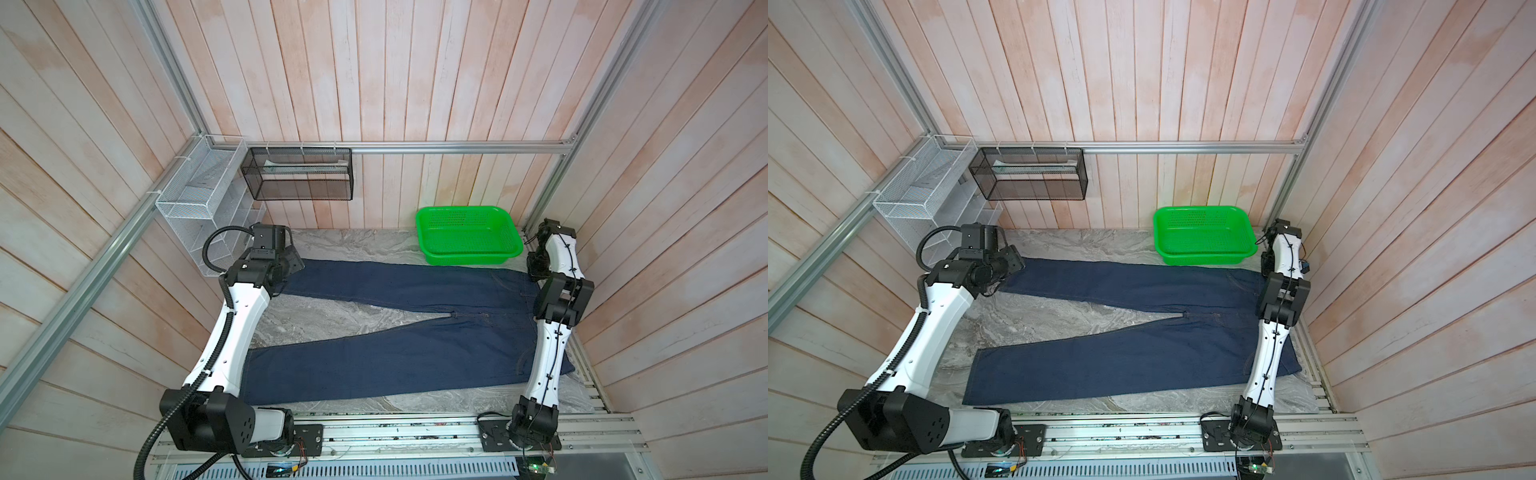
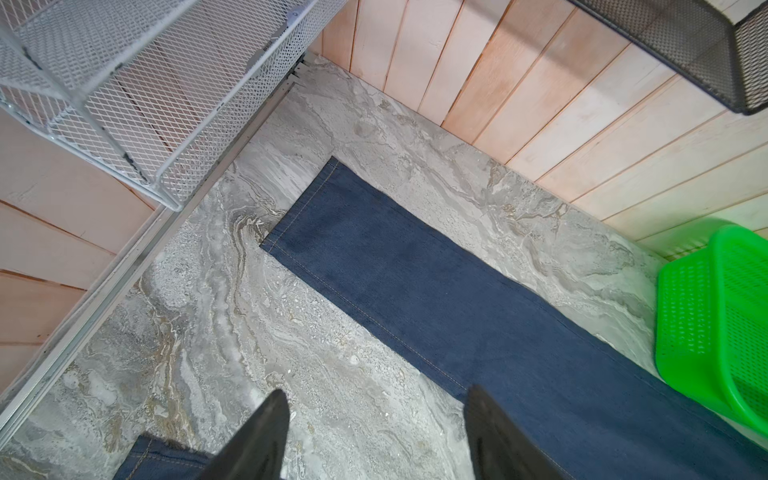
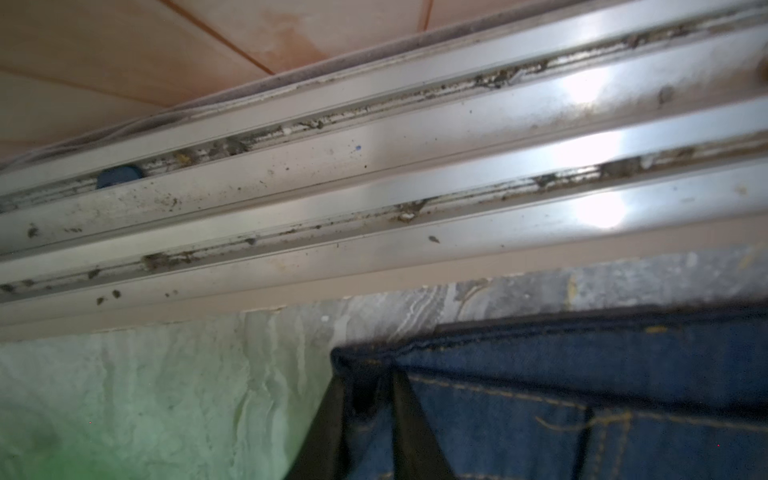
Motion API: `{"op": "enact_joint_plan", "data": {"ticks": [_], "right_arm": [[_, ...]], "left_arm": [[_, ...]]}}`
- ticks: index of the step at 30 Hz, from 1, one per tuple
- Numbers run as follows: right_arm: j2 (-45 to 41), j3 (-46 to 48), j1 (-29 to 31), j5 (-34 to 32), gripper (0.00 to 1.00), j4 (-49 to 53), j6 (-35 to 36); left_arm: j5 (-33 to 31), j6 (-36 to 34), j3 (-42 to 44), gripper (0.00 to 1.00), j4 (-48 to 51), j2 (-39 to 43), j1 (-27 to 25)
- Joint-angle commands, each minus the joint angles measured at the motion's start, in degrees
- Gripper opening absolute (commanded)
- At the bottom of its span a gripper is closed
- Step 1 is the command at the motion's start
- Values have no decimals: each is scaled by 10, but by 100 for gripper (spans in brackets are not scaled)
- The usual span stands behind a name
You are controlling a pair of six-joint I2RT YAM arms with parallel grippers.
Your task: Fold and stack the trousers
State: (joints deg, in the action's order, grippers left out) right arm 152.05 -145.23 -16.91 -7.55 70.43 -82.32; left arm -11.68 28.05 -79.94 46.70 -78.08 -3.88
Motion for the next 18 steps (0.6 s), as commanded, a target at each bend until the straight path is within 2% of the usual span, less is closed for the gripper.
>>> {"op": "enact_joint_plan", "data": {"ticks": [1, 9, 11, 18], "right_arm": [[18, 6, 8, 9, 11, -5, 2], [-30, 36, 8, 1, 0, -14, 14], [-42, 50, 8, 3, 0, -20, 15], [-100, 126, 6, 20, 0, -51, 84]], "left_arm": [[-15, -8, -17, 69, -3, -5, 0], [-19, -13, -10, 69, -6, -2, 1], [-18, -13, -7, 69, -9, -1, 1], [8, -15, 17, 70, -30, 1, 19]]}}
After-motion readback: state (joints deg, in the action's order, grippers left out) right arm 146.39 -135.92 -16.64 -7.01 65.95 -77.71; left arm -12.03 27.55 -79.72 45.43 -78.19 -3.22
